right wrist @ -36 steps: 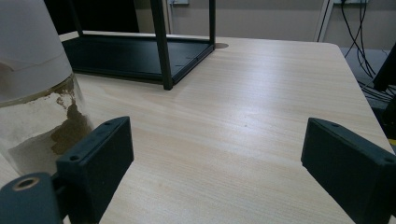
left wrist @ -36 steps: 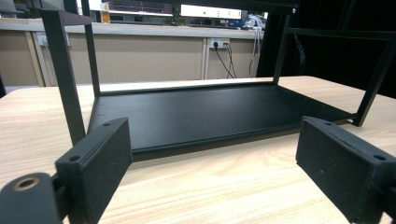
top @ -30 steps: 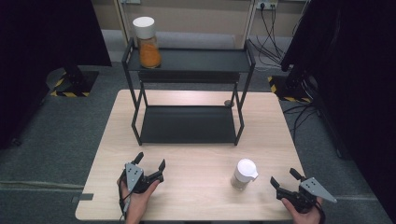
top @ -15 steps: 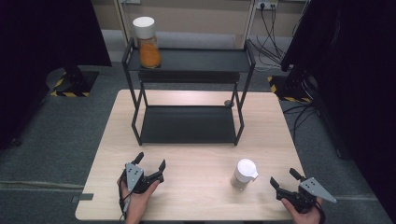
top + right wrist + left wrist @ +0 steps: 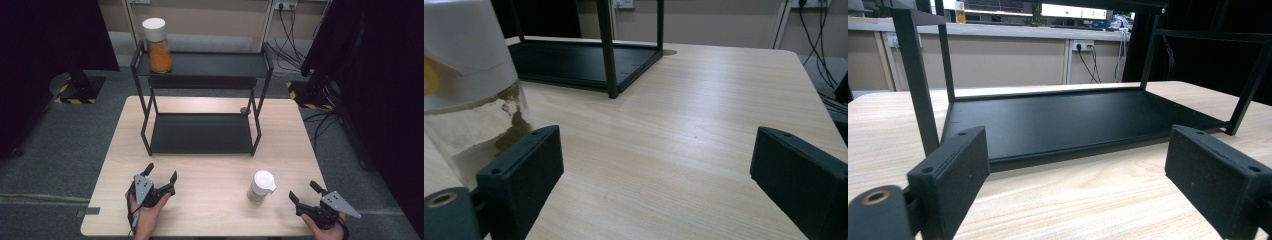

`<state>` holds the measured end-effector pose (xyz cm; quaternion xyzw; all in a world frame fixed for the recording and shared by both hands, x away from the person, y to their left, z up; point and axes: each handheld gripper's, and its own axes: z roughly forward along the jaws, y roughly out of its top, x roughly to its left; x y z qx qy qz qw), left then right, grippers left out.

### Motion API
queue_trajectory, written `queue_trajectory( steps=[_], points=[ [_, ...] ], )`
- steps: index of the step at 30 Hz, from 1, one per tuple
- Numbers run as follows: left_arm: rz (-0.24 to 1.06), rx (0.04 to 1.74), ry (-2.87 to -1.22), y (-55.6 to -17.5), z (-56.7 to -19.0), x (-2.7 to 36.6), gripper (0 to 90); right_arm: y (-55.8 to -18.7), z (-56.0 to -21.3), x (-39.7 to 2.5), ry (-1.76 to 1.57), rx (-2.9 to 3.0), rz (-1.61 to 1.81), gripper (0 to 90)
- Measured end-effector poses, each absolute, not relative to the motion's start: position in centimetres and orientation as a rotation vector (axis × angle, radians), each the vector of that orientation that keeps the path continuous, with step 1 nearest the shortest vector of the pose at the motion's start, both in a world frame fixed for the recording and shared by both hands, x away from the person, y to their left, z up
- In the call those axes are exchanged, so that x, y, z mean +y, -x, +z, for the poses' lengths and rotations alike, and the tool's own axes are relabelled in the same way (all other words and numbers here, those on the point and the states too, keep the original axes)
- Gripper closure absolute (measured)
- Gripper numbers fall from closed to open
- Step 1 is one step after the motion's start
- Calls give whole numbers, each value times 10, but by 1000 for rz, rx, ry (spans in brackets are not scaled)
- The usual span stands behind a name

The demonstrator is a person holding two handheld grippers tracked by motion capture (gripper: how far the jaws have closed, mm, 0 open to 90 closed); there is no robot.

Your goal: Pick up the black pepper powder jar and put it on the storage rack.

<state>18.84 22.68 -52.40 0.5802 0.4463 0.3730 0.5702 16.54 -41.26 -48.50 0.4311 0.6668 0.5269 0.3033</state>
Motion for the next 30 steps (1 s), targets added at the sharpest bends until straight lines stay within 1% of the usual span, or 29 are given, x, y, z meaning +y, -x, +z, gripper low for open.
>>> queue_trajectory(
  steps=[11, 19, 30],
  points=[
    [875, 1049, -1360, -188, -524, 227, 99, -164, -481, -413, -1038, 1824, 1502, 59],
    [878, 1046, -1364, -188, -524, 227, 99, -168, -474, -406, -961, 1879, 1557, 59],
    [873, 1045, -1360, -188, -524, 227, 99, -188, -462, -388, -866, 1936, 1612, 61]
  ],
)
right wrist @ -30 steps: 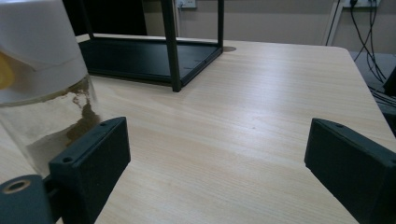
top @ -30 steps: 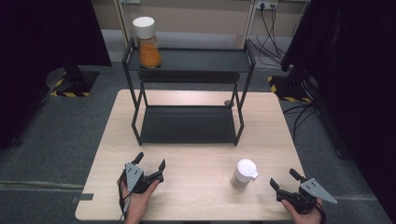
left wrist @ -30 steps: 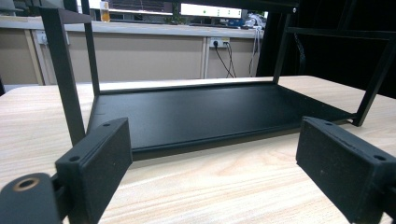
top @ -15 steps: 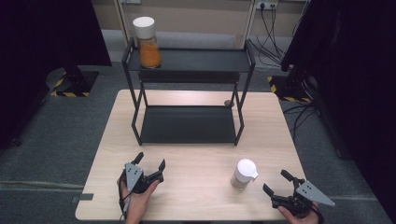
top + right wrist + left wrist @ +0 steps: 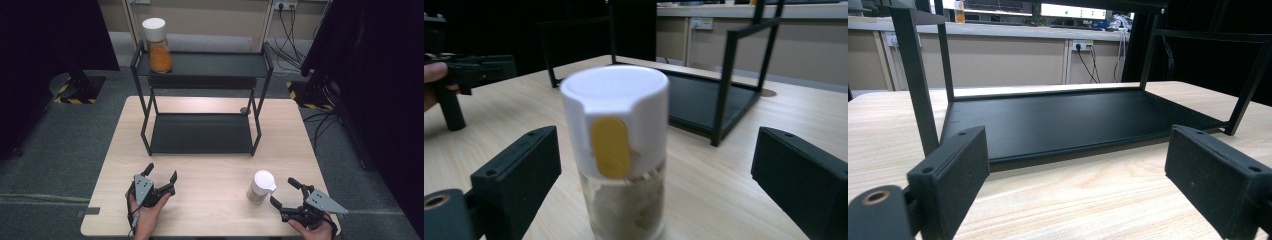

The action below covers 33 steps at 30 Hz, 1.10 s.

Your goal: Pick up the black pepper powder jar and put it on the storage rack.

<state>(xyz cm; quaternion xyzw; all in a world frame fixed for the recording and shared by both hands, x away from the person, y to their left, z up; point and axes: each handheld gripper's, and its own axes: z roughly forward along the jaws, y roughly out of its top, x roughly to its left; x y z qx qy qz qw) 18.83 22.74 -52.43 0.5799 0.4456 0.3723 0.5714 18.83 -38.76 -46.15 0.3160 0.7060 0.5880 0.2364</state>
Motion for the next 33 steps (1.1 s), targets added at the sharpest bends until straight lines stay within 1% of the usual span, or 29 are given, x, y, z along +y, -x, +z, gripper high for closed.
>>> queue_trajectory(
  steps=[5, 11, 13, 23, 33],
  points=[
    [876, 1043, -1366, -188, -524, 227, 99, -201, -456, -376, -831, 1964, 1631, 75],
    [874, 1041, -1363, -188, -524, 228, 99, -214, -453, -364, -796, 2018, 1593, 157],
    [875, 1040, -1368, -189, -524, 228, 99, -215, -454, -363, -797, 2022, 1591, 165],
    [875, 1040, -1368, -189, -524, 228, 99, -225, -457, -359, -770, 2059, 1580, 304],
    [878, 1035, -1371, -188, -524, 227, 100, -222, -459, -356, -788, 2038, 1583, 309]
  ],
)
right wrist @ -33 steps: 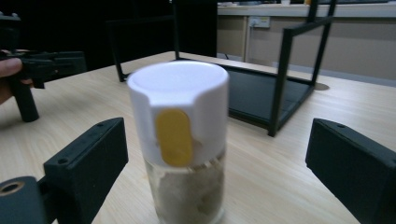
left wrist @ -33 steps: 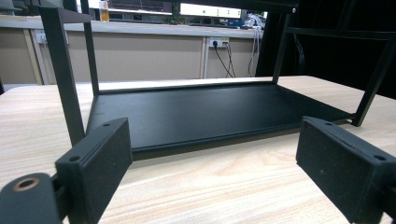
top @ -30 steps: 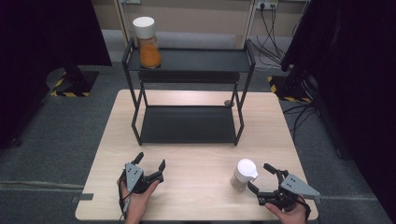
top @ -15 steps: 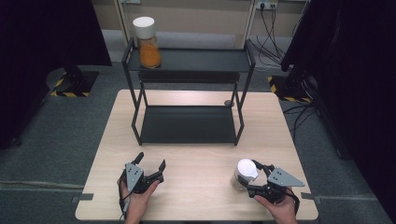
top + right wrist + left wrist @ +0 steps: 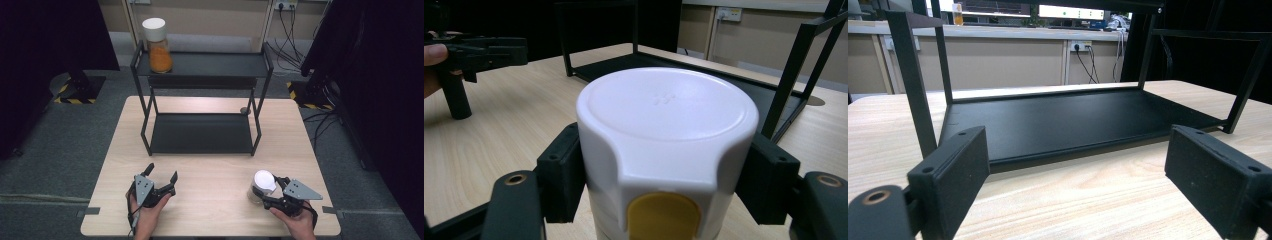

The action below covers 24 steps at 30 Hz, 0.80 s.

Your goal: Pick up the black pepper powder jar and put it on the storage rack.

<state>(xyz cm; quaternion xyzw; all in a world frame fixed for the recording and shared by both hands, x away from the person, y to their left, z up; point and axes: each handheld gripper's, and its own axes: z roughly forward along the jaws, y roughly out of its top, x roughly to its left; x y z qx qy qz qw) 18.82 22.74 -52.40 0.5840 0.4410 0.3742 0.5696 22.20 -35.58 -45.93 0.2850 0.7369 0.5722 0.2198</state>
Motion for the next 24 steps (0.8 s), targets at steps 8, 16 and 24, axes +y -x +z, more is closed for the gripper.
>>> queue_trajectory(
  steps=[8, 16, 24],
  points=[
    [885, 1036, -1375, -188, -524, 226, 100, -222, -450, -362, -799, 1970, 1644, 309],
    [883, 1038, -1370, -188, -524, 227, 100, -231, -424, -360, -775, 1874, 1662, 310],
    [882, 1038, -1367, -188, -524, 227, 100, -245, -400, -354, -753, 1791, 1686, 310]
  ],
)
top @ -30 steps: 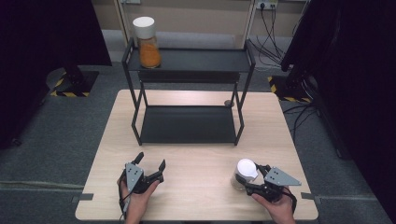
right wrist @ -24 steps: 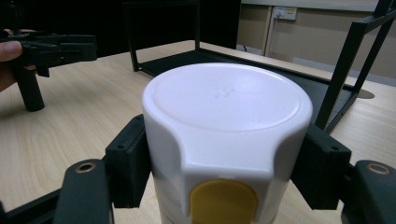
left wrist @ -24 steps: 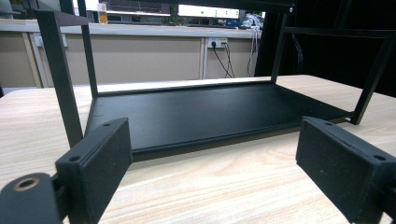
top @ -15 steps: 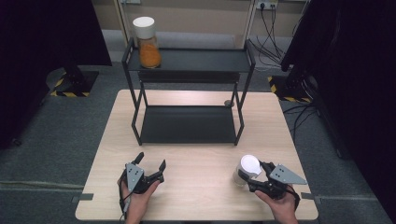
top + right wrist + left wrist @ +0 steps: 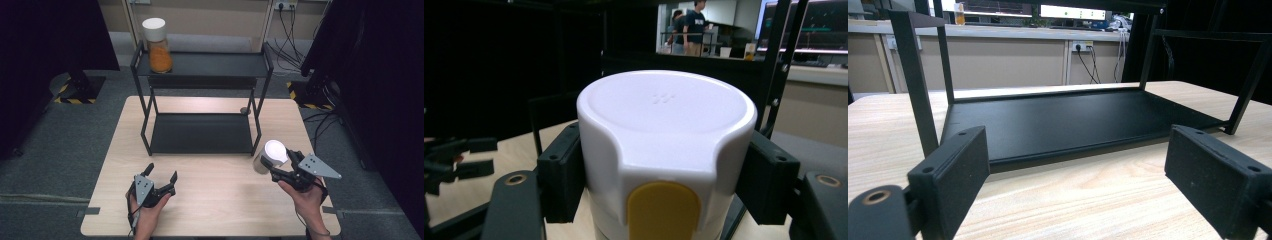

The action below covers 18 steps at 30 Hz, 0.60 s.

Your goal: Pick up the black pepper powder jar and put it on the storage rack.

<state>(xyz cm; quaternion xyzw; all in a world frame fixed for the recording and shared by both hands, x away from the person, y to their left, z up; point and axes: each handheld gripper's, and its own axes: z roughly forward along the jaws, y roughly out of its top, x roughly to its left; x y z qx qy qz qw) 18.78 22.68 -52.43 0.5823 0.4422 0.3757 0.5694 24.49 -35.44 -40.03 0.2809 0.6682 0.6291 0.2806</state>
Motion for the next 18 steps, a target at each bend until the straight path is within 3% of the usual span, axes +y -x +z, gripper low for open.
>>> queue_trajectory(
  steps=[18],
  points=[
    [886, 1033, -1369, -188, -525, 226, 101, -265, -371, -351, -753, 1709, 1708, 310]
  ],
)
